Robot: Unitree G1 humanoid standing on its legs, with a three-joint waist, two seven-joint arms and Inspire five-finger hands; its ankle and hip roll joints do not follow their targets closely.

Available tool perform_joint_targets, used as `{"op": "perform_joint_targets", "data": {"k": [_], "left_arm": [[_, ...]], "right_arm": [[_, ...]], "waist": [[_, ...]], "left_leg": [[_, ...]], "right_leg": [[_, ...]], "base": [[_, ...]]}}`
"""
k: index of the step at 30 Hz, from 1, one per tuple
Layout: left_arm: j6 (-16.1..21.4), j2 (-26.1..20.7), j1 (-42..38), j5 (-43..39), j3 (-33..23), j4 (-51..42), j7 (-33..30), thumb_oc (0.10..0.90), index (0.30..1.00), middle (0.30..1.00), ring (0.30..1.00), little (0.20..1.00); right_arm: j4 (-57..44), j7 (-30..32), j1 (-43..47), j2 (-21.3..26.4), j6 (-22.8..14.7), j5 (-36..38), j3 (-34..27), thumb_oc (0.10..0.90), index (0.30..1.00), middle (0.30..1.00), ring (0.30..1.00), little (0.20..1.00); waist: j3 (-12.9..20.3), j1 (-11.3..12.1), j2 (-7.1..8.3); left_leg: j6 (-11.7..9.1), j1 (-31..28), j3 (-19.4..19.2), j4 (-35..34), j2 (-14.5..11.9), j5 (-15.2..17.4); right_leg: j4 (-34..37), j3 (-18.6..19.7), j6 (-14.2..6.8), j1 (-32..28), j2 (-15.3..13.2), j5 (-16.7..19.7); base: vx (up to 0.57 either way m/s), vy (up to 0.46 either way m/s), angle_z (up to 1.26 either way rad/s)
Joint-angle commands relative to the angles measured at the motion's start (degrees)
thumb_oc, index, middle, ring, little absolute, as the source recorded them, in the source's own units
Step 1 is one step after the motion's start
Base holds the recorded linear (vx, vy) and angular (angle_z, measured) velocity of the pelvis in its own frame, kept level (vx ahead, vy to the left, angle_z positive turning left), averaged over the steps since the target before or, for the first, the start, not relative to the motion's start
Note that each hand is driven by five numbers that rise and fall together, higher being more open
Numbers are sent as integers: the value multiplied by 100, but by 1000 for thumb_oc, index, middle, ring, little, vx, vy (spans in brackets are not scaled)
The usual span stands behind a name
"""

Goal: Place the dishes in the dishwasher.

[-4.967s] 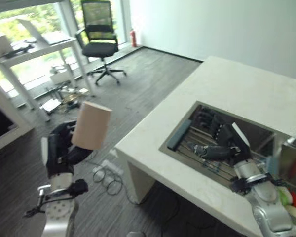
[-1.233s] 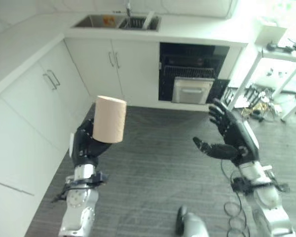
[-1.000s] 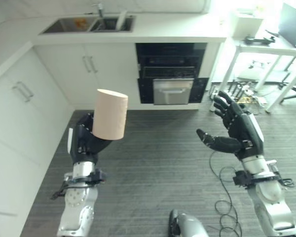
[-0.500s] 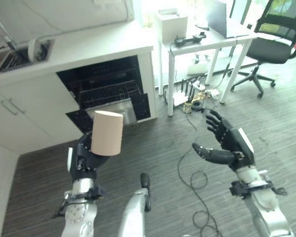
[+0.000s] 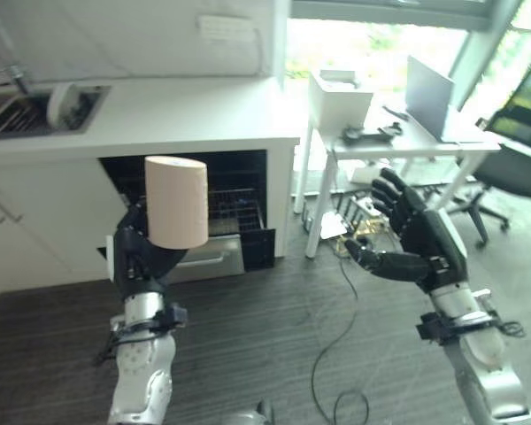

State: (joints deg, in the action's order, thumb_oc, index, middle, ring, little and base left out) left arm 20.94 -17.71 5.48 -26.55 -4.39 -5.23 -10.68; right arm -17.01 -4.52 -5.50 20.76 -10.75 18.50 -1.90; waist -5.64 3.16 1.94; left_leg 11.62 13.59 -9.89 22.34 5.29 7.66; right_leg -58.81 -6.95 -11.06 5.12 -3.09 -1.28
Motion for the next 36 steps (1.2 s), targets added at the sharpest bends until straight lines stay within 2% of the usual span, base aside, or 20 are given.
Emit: {"op": "perform_joint_targets", "data": {"k": [1,3,6,7,8,9,10,12,13,19,21,22,23,24,25,27,29,30,34,36], "left_arm": [[618,-398,-112,123,-234,-505,-18,400,300,300,300,300],[523,-453,-143,-28,-302,-485,158,400,300,300,300,300],[453,-491,-159,-45,-269,-480,285,400,300,300,300,300],[475,-489,-115,-23,-201,-473,360,400,300,300,300,300],[484,-436,-120,-5,-54,-498,295,400,300,300,300,300],[488,-423,-131,32,-28,-525,248,400,300,300,300,300],[512,-431,-127,35,-14,-545,211,400,300,300,300,300],[562,-422,-133,74,75,-555,74,400,300,300,300,300],[501,-404,-101,23,83,-638,31,400,300,300,300,300],[522,-427,168,-123,-74,-816,109,400,300,300,300,300],[557,-409,226,-240,-155,-843,184,400,300,300,300,300],[579,-407,217,-236,-143,-840,213,400,300,300,300,300],[614,-404,150,-256,-94,-839,293,400,300,300,300,300],[626,-412,78,-273,-56,-808,308,400,300,300,300,300],[581,-417,20,-333,-25,-782,306,400,300,300,300,300],[560,-426,38,-382,-34,-798,324,400,300,300,300,300],[567,-431,121,-409,-65,-842,325,400,300,300,300,300],[556,-419,181,-459,-111,-863,310,400,300,300,300,300],[718,-322,250,-480,-119,-736,447,400,300,300,300,300],[765,-349,234,-452,-127,-714,438,400,300,300,300,300]], "right_arm": [[-235,128,169,158,-439,-224,91,800,900,900,900,900],[-229,170,68,218,-458,-164,36,800,900,900,900,900],[-225,172,-75,240,-554,-110,-62,800,900,900,900,900],[-188,181,-206,316,-670,6,-143,800,900,900,900,900],[-150,187,-216,396,-653,62,-212,800,900,900,900,900],[-159,174,-183,387,-611,50,-207,800,900,900,900,900],[-137,156,-160,396,-610,32,-191,800,900,900,900,900],[-101,235,-86,479,-568,44,-155,800,900,900,900,900],[-77,331,68,541,-494,112,-129,800,900,900,900,900],[-212,385,168,617,-389,105,-98,800,900,900,900,900],[-236,345,80,624,-439,123,-148,800,900,900,900,900],[-238,374,51,617,-460,100,-161,800,900,900,900,900],[-201,454,-3,648,-556,61,-262,800,900,900,900,900],[-129,490,-8,639,-635,9,-344,800,900,900,900,900],[-148,537,14,633,-559,-21,-426,800,900,900,900,900],[-181,527,17,635,-514,-26,-472,800,900,900,900,900],[-256,423,-42,667,-476,-26,-558,800,900,900,900,900],[-304,325,-125,688,-469,-40,-617,800,900,900,900,900],[-264,288,-167,809,-540,-3,-698,800,900,900,900,900],[-256,264,-153,886,-600,63,-710,800,900,900,900,900]], "waist": [[249,-4,-247],[189,-43,-170],[89,-157,-82],[4,-357,10],[-20,-619,111],[-20,-653,106],[11,-626,85],[82,-605,131],[167,-479,156],[262,-292,104],[225,-296,101],[197,-309,110],[76,-364,221],[-13,-436,217],[-28,-476,176],[-42,-496,78],[4,-528,-122],[55,-499,-208],[78,-416,-309],[94,-415,-292]], "left_leg": [[-749,-169,697,-515,-481,-189],[-812,-243,847,-515,-349,-203],[-858,-396,1079,-515,-229,-111],[-870,-591,1281,-515,-124,20],[-845,-862,1505,-515,91,242],[-839,-923,1540,-515,118,289],[-839,-913,1615,-515,115,329],[-856,-904,1723,-515,151,310],[-899,-882,1684,-515,128,271],[-1056,-972,1499,-515,-25,153],[-1140,-1067,1390,-515,-85,-159],[-1201,-1125,1271,-515,-122,-404],[-1357,-1261,856,-412,-174,-989],[-1513,-1041,445,-139,-488,-1190],[-1555,-971,209,-487,-799,-1225],[-1540,-842,173,-515,-978,-1037],[-1570,-457,422,-515,-1254,-687],[-1704,-62,716,-515,-1437,-732],[-1904,423,851,-515,-1764,-1105],[-1870,366,785,-515,-1765,-912]], "right_leg": [[1322,12,249,472,-56,1143],[2359,-91,329,487,-125,862],[3566,-177,357,341,-187,912],[4162,146,393,455,-109,835],[4162,567,370,970,15,743],[4162,536,345,1082,6,878],[4162,459,390,1016,5,598],[4162,684,496,843,128,230],[4162,590,549,640,130,37],[4162,573,680,357,213,-221],[4162,610,738,308,229,-270],[4162,585,765,280,211,-288],[4162,475,821,229,2,-303],[4162,329,843,174,-96,-328],[4162,202,825,109,-144,-398],[4162,152,794,76,-105,-448],[4162,182,754,76,8,-531],[4162,266,733,37,29,-621],[4162,254,705,-194,-32,-821],[4162,194,635,-256,-191,-809]], "base": [[217,18,10],[283,-106,7],[257,-161,83],[458,-271,96],[453,-265,122],[339,-186,144],[165,-143,146],[180,-232,56],[151,-201,25],[168,-169,-1],[111,-122,8],[115,-164,12],[138,-161,38],[186,-85,71],[128,45,86],[109,188,66],[210,347,47],[294,365,42],[278,295,27],[287,333,-58]]}}
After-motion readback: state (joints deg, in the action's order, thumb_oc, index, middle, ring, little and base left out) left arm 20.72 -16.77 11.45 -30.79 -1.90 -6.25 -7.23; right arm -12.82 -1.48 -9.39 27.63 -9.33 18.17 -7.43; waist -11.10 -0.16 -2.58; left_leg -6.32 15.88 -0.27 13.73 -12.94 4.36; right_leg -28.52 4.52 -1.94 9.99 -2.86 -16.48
